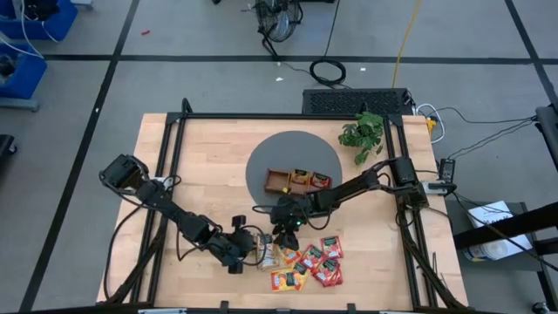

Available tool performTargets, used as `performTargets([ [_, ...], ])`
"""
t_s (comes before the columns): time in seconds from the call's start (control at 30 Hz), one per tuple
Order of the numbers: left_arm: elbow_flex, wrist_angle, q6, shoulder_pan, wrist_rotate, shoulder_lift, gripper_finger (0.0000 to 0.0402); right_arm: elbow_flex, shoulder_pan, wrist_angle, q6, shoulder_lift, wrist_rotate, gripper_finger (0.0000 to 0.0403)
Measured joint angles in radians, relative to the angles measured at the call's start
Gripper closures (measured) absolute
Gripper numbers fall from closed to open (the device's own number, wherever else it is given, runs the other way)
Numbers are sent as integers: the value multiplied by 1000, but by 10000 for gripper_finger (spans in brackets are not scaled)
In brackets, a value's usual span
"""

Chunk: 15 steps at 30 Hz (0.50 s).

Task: Pick & Place Tea
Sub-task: Put the brown tea packet into the left section of the wooden organizer

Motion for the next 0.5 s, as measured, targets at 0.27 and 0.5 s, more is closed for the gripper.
performTargets([
  [0.27, 0, 1, 0, 0, 0, 0, 339, 0, 12, 39, -27, 2, 6, 303],
  [0.5, 0, 0, 0, 0, 0, 0, 339, -2, 13, 29, -60, -29, 16, 395],
])
